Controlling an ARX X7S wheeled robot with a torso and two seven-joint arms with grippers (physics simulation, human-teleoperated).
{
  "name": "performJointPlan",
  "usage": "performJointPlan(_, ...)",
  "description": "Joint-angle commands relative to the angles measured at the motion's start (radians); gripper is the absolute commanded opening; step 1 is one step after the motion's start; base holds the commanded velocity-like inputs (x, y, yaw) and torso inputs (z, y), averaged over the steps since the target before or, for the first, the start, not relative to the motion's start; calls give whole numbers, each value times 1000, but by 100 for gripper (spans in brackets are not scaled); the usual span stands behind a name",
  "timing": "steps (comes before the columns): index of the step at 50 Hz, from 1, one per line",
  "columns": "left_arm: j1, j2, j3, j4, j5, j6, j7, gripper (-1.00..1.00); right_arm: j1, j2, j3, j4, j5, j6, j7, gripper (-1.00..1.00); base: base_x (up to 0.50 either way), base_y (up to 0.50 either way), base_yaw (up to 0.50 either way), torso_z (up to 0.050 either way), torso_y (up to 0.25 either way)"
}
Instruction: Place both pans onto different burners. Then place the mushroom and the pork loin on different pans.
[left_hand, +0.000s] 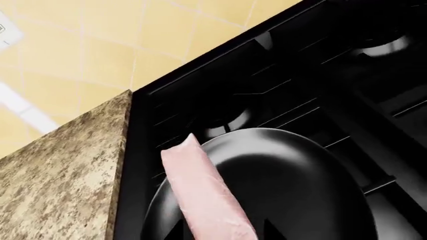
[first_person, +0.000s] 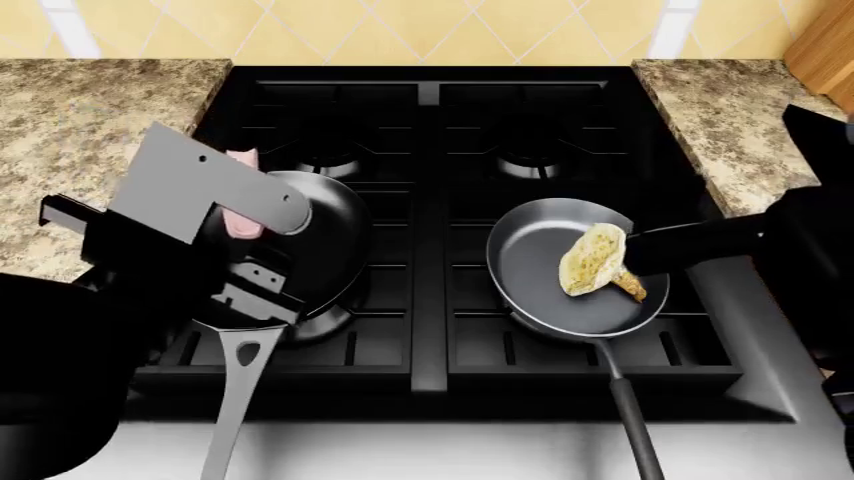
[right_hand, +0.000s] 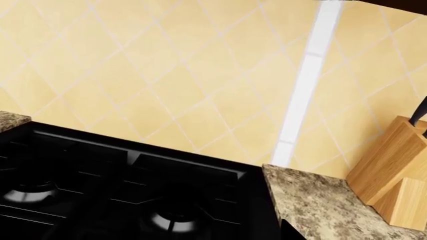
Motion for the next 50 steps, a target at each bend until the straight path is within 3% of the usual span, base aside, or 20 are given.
performJointPlan(1, 18, 40, 21, -29, -31, -19, 17, -100, -31, -3, 3, -1, -33, -8, -23, 100, 0, 0, 0, 0, 0)
performJointPlan(18, 59, 37, 28, -22, 3, 0, 21, -100, -40, -3, -2, -1, -45, -16, -31, 100, 0, 0, 0, 0, 0)
performJointPlan(19, 46, 39, 24, -23, -10, -7, 20, 100, -40, -3, -2, -1, -45, -17, -30, 100, 0, 0, 0, 0, 0)
performJointPlan(44, -90, -16, -73, 40, -71, -17, -2, 100, -30, -6, -21, 0, -47, -22, -26, 100, 0, 0, 0, 0, 0)
performJointPlan(50, -114, -81, -138, 148, -46, 55, -27, 100, -24, -5, -22, -4, -41, -25, -14, 100, 0, 0, 0, 0, 0)
